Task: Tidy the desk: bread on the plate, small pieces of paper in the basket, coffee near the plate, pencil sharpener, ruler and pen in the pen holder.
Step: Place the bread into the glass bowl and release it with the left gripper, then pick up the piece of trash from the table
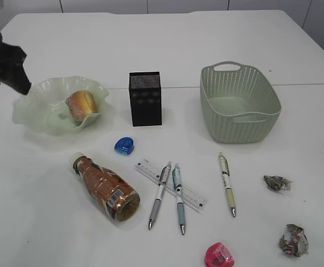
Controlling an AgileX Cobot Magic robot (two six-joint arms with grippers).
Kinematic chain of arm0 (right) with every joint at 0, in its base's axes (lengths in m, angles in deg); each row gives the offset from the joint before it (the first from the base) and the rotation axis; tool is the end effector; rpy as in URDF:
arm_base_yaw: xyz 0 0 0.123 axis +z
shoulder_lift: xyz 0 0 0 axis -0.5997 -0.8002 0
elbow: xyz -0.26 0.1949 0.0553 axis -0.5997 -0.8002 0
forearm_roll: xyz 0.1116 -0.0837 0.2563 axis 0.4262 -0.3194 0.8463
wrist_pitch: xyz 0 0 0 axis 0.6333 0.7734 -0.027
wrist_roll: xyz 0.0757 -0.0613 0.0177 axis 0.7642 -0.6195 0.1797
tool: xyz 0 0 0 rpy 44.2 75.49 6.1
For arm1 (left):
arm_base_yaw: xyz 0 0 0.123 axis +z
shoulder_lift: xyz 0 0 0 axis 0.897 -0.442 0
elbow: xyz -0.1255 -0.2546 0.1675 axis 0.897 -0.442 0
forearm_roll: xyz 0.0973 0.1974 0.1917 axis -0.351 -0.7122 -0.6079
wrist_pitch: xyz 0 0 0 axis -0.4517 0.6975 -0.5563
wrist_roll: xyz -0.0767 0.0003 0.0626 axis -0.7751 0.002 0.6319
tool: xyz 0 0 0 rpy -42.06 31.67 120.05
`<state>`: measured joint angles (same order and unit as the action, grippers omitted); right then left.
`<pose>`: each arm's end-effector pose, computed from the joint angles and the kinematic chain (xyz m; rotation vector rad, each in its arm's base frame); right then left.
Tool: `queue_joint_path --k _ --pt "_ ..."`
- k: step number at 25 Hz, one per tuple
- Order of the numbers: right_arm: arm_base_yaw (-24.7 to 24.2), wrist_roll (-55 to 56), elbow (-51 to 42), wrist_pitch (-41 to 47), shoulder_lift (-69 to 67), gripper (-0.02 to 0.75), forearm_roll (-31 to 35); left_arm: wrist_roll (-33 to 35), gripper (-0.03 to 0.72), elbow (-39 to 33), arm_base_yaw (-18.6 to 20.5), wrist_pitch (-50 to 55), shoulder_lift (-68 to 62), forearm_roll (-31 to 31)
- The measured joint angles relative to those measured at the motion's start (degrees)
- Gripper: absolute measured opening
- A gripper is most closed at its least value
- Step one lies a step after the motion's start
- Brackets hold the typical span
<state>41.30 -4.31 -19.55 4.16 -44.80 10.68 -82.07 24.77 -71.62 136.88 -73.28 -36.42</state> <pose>0.1507 0.0223 0.2929 0.1386 2.5891 0.2451 0.4055 -0.0671 0.3166 0.2165 2.6851 -0.1947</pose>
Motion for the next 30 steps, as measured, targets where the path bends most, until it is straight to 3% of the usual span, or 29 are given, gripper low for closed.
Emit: queue_joint_path --k 6,12,17,25,30 --pt "0.00 -1.91 4.40 0.15 -12.12 0.564 0.10 0.00 0.480 -13.35 0.00 -0.10 5.70 1.14" --pt "0.00 -3.21 11.02 -2.99 -26.46 0.564 0.10 0.00 0.480 -19.95 0.00 0.03 11.78 1.83" --pt "0.00 -3.89 16.47 -3.85 -37.62 0.565 0.10 0.00 0.479 -20.57 0.00 1.43 16.07 1.73" --pt "6.03 -1.72 21.25 -5.80 -49.65 0.564 -6.00 0.00 0.479 -20.57 0.00 2.25 17.51 0.91" --pt "6.97 0.09 24.16 -6.42 -55.28 0.565 -7.05 0.00 0.479 -20.57 0.00 2.25 17.51 0.91"
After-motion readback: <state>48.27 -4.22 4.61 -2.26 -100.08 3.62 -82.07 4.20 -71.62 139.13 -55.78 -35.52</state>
